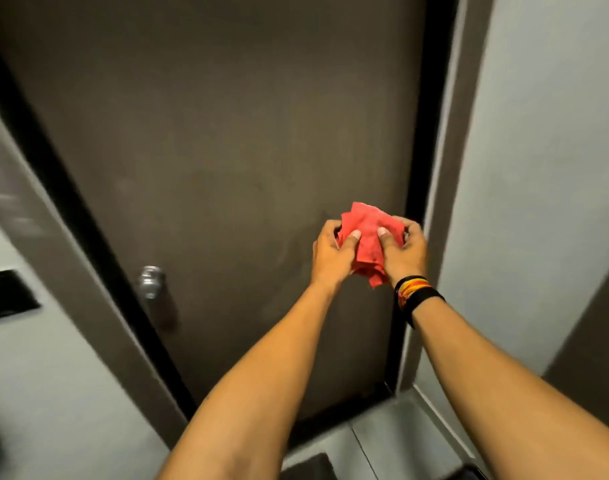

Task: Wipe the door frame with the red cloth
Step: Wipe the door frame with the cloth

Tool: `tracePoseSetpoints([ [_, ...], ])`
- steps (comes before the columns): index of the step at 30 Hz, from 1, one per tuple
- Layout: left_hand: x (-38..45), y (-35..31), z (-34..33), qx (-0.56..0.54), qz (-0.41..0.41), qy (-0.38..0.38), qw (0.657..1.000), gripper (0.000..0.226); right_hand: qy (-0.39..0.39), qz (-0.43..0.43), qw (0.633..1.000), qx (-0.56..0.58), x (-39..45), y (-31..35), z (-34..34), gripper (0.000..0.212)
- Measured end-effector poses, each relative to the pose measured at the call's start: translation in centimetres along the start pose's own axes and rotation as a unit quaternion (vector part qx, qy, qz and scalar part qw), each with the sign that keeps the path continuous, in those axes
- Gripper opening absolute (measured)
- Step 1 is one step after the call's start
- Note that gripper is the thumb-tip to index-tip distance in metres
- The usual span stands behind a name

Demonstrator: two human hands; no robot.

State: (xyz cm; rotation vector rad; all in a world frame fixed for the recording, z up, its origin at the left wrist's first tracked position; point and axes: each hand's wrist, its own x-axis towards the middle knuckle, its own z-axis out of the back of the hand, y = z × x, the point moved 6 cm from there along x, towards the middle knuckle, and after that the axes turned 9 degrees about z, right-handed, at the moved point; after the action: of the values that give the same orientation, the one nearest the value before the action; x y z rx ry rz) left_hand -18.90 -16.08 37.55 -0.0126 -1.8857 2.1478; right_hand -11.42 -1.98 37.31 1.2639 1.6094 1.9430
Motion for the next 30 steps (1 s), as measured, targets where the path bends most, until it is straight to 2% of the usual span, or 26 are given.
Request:
tracePoseSetpoints([
  [3, 0.9, -6.6, 9.6, -0.014, -0.053, -0.080, 0.995, 0.021, 0.030, 0.046, 0.997, 0.052, -0.4, 8.7, -7.1, 0.033],
  [5, 0.8, -10.8, 18.1, -0.013, -0.091, -0.140, 0.986, 0.023, 0.056, 0.083, 0.990, 0.098, -2.3, 15.5, -13.2, 0.031],
  [7, 0.5, -14.1, 23.4, -0.008, -0.117, -0.186, 0.976, 0.024, 0.070, 0.099, 0.983, 0.134, -3.2, 19.7, -17.2, 0.028],
  [11, -1.3, -17.8, 36.5, 0.026, -0.159, -0.269, 0.950, 0.024, 0.115, 0.123, 0.964, 0.204, -8.7, 27.4, -26.7, 0.021],
  [13, -2.0, -17.6, 41.5, 0.043, -0.161, -0.295, 0.941, 0.025, 0.127, 0.138, 0.961, 0.204, -11.6, 29.2, -30.4, 0.018],
  [16, -3.2, -14.9, 47.2, 0.094, -0.138, -0.305, 0.938, 0.030, 0.144, 0.132, 0.957, 0.214, -15.9, 29.3, -35.1, 0.014],
  [20, -4.0, -9.5, 51.7, 0.164, -0.110, -0.309, 0.930, 0.033, 0.159, 0.089, 0.964, 0.195, -20.6, 25.3, -39.7, 0.011],
  [23, -3.8, -5.6, 53.7, 0.193, -0.095, -0.310, 0.926, 0.022, 0.145, 0.066, 0.974, 0.159, -22.9, 22.1, -41.9, 0.009],
  [25, -3.3, -3.3, 54.7, 0.206, -0.092, -0.317, 0.921, 0.011, 0.121, 0.078, 0.984, 0.104, -23.5, 20.8, -43.1, 0.011],
  [30, -2.6, -1.0, 56.0, 0.247, -0.116, -0.342, 0.900, 0.009, 0.089, 0.119, 0.989, 0.017, -24.5, 20.3, -44.1, 0.021],
])
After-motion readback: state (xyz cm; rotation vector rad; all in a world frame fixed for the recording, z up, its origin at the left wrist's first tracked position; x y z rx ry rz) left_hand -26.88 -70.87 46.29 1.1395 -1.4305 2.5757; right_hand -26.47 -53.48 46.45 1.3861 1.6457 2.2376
